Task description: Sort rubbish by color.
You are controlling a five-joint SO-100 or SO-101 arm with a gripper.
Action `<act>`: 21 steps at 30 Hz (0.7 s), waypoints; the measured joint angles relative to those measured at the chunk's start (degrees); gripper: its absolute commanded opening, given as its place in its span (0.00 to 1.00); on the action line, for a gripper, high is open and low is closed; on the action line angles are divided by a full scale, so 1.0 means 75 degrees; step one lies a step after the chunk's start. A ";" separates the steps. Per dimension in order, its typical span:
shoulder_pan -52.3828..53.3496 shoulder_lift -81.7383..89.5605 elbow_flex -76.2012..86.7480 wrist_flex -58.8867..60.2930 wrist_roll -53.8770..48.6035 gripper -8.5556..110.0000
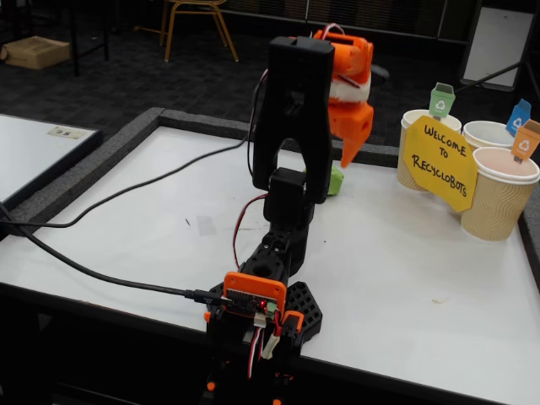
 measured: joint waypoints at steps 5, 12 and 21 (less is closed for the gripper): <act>0.0000 -0.0539 0.0000 0.0000 0.0000 0.25; -0.0047 -0.1008 0.0000 -0.0281 0.0000 0.13; -0.0211 -0.1078 -0.0047 -0.0340 0.0000 0.07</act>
